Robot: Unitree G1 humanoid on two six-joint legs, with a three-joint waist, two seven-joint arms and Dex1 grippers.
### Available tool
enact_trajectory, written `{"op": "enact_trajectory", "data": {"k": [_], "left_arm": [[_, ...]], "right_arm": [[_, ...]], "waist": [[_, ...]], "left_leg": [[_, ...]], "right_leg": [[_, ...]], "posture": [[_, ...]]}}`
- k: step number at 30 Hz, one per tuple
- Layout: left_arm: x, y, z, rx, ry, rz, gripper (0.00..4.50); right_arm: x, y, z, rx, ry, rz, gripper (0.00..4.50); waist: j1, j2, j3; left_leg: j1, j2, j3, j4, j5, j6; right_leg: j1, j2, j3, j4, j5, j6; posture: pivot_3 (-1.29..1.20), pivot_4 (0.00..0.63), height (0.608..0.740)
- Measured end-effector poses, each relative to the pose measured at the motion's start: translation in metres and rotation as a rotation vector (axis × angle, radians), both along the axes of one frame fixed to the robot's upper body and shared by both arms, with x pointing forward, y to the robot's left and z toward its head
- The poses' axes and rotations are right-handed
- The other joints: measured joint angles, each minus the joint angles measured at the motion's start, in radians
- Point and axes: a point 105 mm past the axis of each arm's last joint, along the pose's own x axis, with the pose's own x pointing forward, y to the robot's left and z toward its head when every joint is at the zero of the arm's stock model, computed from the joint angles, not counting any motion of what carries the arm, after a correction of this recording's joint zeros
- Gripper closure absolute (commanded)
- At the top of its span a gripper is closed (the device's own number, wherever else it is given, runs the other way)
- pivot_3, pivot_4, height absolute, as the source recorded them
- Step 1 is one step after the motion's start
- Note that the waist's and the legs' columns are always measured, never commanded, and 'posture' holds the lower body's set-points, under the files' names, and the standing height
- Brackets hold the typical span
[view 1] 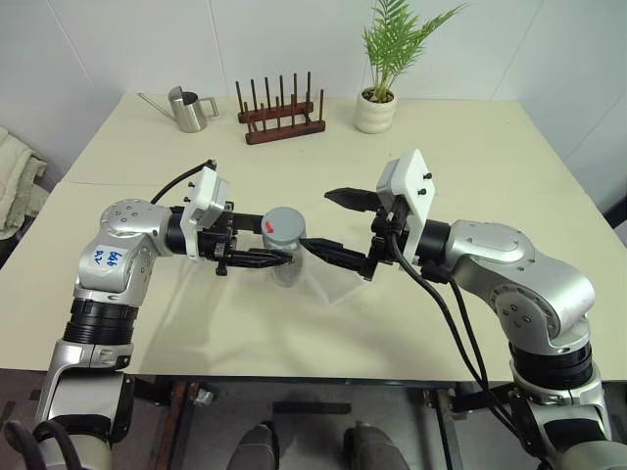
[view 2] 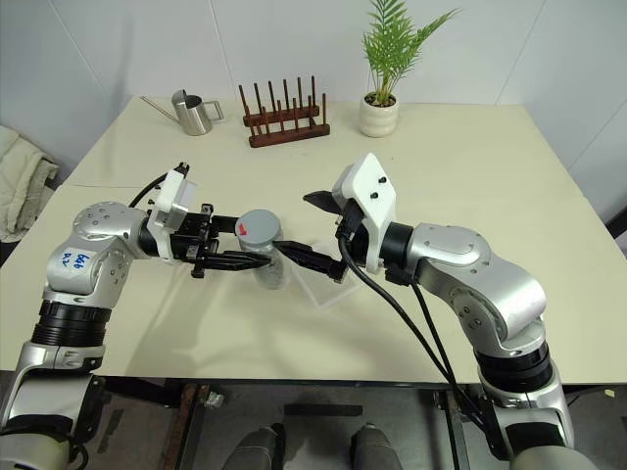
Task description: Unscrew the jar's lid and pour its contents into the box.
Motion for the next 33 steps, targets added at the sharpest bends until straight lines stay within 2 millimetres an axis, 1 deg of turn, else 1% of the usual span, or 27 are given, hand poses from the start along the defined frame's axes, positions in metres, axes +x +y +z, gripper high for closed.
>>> {"op": "enact_trajectory", "data": {"k": [7, 15, 20, 26, 33], "left_arm": [[0.001, 0.0, 0.003, 0.001, -0.014, -0.002, 2.44], [0.004, 0.002, 0.0, 0.0, 0.0, 0.007, 2.44], [0.004, 0.002, 0.0, 0.002, -0.007, 0.005, 2.44], [0.003, -0.001, 0.0, -0.01, -0.022, -0.009, 2.44], [0.003, -0.002, -0.001, -0.008, -0.032, -0.014, 2.44]], "right_arm": [[0.001, -0.005, -0.002, -0.018, 0.003, -0.016, 0.01], [-0.001, -0.01, -0.006, -0.047, 0.008, -0.018, 0.01], [-0.005, -0.016, 0.001, -0.033, 0.001, -0.017, 0.01], [-0.01, -0.002, 0.021, 0.013, -0.02, 0.028, 0.01], [-0.014, 0.016, 0.031, 0.054, -0.009, 0.058, 0.01]], "waist": [[0.0, 0.0, 0.0], [0.001, 0.0, 0.0], [-0.001, 0.0, 0.0], [0.0, 0.0, 0.0], [-0.001, 0.0, 0.0]], "left_leg": [[0.0, 0.0, 0.0, 0.0, 0.0, 0.0], [0.0, 0.0, 0.0, 0.0, 0.0, 0.0], [0.0, 0.0, 0.0, 0.0, 0.0, 0.0], [0.0, 0.0, 0.0, 0.0, 0.0, 0.0], [0.0, 0.0, 0.0, 0.0, 0.0, 0.0]], "right_leg": [[0.0, 0.0, 0.0, 0.0, 0.0, 0.0], [0.0, 0.0, 0.0, 0.0, 0.0, 0.0], [0.0, 0.0, 0.0, 0.0, 0.0, 0.0], [0.0, 0.0, 0.0, 0.0, 0.0, 0.0], [0.0, 0.0, 0.0, 0.0, 0.0, 0.0]], "posture": [[0.0, 0.15, 0.74], [0.0, 0.15, 0.74], [0.0, 0.15, 0.74], [0.0, 0.15, 0.74], [0.0, 0.15, 0.74]]}}
